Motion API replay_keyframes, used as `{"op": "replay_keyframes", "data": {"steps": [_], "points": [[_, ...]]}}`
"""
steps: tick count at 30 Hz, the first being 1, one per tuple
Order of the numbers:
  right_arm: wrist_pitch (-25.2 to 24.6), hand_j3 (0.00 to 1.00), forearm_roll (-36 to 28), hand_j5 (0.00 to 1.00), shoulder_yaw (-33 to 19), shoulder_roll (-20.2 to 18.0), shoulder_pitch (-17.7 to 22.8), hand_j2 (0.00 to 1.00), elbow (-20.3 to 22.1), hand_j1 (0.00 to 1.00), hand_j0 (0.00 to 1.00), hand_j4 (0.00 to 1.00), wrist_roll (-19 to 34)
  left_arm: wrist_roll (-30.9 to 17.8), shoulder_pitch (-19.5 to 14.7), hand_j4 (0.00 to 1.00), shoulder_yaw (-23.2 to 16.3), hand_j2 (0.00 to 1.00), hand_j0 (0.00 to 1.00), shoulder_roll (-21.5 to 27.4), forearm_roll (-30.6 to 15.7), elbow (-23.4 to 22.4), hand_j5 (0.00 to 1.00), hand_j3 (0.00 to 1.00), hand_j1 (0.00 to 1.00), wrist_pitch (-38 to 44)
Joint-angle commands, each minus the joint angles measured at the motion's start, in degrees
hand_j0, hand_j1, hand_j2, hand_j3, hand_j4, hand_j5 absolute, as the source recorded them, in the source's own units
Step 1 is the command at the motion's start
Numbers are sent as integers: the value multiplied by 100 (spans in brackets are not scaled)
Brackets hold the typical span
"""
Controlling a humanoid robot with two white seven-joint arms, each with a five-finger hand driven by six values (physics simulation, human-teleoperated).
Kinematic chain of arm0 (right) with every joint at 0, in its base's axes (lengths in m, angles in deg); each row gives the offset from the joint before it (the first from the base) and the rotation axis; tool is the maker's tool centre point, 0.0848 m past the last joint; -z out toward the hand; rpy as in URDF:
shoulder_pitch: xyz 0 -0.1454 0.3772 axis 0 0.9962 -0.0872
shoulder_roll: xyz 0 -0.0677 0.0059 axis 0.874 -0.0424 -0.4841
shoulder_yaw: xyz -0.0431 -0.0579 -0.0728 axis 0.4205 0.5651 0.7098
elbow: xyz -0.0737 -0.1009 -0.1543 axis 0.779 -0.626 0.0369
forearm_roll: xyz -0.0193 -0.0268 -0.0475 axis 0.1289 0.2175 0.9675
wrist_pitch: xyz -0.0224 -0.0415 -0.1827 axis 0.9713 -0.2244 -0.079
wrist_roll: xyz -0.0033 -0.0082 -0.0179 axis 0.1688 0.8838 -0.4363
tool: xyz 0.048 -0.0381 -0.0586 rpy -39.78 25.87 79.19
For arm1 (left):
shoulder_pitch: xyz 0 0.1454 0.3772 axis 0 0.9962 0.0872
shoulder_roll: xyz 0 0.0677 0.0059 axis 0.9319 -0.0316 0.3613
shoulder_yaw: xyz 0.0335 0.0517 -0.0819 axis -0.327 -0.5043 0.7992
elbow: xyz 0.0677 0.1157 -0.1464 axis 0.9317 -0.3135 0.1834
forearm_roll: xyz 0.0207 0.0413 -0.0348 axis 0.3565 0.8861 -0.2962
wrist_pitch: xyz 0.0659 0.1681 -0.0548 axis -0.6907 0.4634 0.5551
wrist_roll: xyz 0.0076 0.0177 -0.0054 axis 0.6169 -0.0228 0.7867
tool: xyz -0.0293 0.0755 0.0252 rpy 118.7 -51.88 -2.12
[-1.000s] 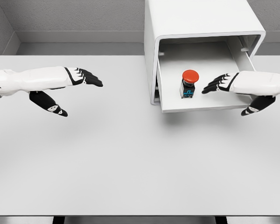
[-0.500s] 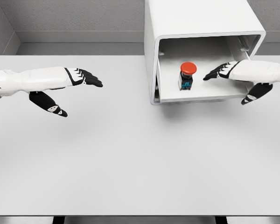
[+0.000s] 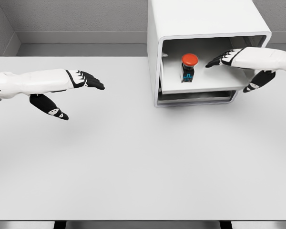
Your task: Slide open multi-storey tabletop storage cabinets and put open load switch and slide close multi-storey tabletop storage cabinets
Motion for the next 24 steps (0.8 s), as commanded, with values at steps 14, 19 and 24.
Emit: {"op": "replay_keyframes", "data": {"steps": [14,19,24], "points": [[-15,100,101,100,1,559,-167,100,-605,100,100,100,-19,2,88,100,22,100,100,14,-43,3,100,100,100,15],[-15,100,101,100,1,506,-123,100,-561,100,100,100,-28,2,97,100,22,100,100,14,-43,3,100,100,100,15],[-15,100,49,100,-16,129,-62,100,-104,100,100,100,-89,2,97,100,30,100,100,14,-43,3,100,100,100,15]]}}
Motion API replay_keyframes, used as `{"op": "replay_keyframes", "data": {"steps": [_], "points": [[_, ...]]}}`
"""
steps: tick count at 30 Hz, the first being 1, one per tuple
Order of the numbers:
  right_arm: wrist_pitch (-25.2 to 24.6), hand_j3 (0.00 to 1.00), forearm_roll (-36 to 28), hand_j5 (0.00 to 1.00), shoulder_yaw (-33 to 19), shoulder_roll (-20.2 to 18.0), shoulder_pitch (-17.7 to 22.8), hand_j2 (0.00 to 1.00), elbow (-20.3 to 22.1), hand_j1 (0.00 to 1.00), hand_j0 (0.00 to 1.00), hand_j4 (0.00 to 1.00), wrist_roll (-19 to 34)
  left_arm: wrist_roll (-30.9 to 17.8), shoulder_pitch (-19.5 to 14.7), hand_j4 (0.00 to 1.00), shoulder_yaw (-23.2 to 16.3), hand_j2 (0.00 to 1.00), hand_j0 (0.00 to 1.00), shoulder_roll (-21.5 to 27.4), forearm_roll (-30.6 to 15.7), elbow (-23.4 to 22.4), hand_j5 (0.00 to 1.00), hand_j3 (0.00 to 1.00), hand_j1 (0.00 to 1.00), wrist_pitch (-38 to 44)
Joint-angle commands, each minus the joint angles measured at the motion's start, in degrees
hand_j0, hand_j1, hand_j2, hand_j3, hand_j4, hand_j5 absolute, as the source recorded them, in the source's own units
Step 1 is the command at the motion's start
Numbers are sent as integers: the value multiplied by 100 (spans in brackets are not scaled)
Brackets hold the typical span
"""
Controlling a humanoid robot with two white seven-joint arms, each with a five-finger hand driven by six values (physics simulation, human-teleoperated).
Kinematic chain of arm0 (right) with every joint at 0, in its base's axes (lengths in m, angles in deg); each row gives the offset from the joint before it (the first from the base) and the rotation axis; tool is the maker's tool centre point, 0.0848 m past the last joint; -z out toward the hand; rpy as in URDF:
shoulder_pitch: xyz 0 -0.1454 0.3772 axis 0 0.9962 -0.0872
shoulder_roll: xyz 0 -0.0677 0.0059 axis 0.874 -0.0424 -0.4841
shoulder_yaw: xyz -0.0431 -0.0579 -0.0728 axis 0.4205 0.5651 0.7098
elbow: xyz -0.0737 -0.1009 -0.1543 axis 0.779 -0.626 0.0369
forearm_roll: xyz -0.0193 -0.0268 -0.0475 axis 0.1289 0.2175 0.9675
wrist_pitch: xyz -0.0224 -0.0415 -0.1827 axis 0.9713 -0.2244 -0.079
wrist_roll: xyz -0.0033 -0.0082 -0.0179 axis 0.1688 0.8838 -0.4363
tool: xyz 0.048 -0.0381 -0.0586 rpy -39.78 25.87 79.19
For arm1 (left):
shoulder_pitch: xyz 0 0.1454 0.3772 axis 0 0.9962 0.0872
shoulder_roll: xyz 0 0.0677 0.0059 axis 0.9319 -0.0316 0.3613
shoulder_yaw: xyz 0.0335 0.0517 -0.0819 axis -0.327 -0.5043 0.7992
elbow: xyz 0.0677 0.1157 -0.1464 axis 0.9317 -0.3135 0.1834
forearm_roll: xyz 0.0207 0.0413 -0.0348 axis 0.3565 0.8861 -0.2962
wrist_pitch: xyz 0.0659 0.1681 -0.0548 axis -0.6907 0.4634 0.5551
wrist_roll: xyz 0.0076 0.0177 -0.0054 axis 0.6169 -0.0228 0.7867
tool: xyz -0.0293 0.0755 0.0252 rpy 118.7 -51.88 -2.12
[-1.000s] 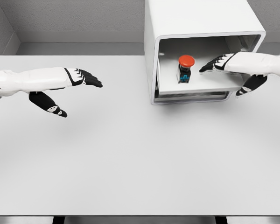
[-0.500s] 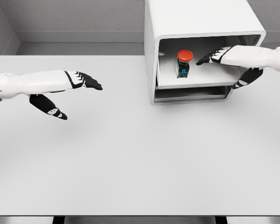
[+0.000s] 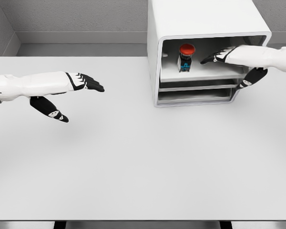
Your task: Slide open multi-storey tabletop storage cabinets and put open load switch and slide close multi-storey tabletop storage cabinets
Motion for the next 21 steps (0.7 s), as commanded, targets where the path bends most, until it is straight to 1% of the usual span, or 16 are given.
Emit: {"op": "replay_keyframes", "data": {"steps": [1,3,4,5,6,7,8,10,14,15,17,18,21], "points": [[-22,100,-80,100,-70,-264,0,100,280,100,100,100,-32,2,0,100,7,100,100,8,-43,1,100,100,100,15],[-22,100,-238,100,-132,-475,9,100,482,100,100,100,-41,2,-9,100,7,100,100,8,-43,-8,100,100,100,15],[-22,100,-265,100,-132,-624,9,100,772,100,100,100,-41,2,-9,100,7,100,100,8,-43,-8,100,100,100,15],[-22,100,-309,100,-132,-809,61,100,1071,100,100,100,-164,2,9,100,7,100,100,16,-43,-8,100,100,100,15],[-22,100,-335,100,-132,-1046,123,100,1466,100,100,100,-199,2,-9,100,-2,100,100,122,-43,-8,100,100,100,15],[-22,100,-335,100,-132,-1213,211,100,1774,100,100,100,-287,-6,-9,100,-2,100,100,139,-43,-34,100,100,100,15],[-22,100,-335,100,-132,-1275,255,100,2038,100,100,100,-358,-6,-9,100,-2,100,100,139,-43,-69,100,100,100,15],[-22,100,-335,100,-123,-1284,422,100,2302,100,100,100,-366,-6,-9,100,-2,100,100,139,-43,-69,100,100,100,15],[-22,100,-379,100,-105,-1310,501,100,2469,100,100,100,-375,-6,-35,100,7,100,100,139,-43,-236,100,100,100,15],[-22,100,-370,100,-114,-1328,597,100,2478,100,100,100,-375,-6,-27,100,7,100,100,139,-34,-306,100,100,100,15],[-22,100,-379,100,-105,-1486,703,100,2478,100,100,100,-375,-15,-18,100,7,100,100,139,-25,-394,100,100,100,15],[-22,100,-379,100,-105,-1618,887,100,2478,100,100,100,-375,-24,-18,100,7,100,100,139,-25,-447,100,100,100,15],[-22,100,-379,100,-123,-1846,1142,100,2469,100,100,100,-375,-24,-18,100,16,100,100,131,80,-456,100,100,100,15]]}}
